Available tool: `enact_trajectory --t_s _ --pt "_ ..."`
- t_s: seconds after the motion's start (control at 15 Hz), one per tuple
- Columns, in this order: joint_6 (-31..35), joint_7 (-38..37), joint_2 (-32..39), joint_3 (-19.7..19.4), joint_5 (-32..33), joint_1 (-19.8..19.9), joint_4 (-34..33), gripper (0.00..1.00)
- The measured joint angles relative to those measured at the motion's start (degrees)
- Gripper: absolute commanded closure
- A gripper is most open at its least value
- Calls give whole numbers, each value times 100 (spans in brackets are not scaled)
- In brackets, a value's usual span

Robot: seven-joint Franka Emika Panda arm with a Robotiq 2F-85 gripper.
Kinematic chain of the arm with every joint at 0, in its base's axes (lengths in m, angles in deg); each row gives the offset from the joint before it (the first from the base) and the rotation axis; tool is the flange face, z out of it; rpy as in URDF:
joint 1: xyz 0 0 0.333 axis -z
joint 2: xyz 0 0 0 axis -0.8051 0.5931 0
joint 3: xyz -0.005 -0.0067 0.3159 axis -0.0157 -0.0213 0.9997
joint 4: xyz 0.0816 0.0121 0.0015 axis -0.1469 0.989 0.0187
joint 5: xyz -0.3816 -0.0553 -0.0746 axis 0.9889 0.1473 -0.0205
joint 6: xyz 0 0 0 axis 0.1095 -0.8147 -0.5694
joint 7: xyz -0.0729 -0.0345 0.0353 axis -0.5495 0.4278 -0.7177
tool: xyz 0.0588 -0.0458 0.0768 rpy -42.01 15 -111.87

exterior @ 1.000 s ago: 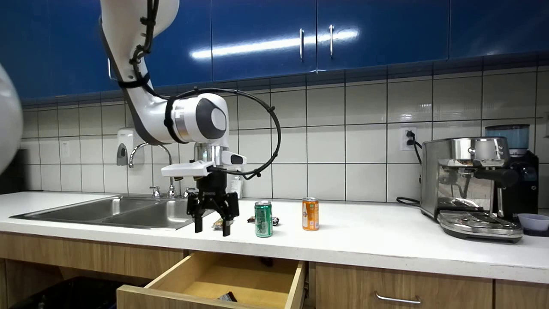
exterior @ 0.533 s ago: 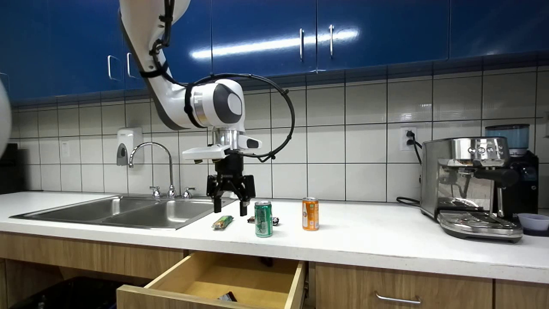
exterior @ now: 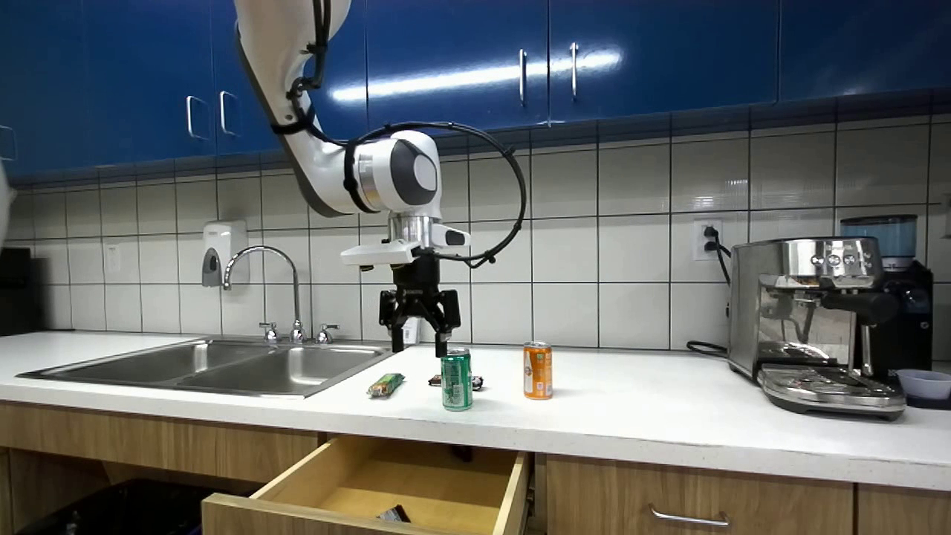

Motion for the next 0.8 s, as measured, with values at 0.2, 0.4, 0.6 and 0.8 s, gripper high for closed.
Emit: enact_trajectory --t_s 0.2,0.4,0.6,0.8 --pt "-11 20 48 3 0 0 -47 0" --pt "-14 20 65 4 0 -1 -45 0" --pt "1 -21 121 5 0 -1 -54 0" --pt "20 -94 167 5 -13 -1 -110 0"
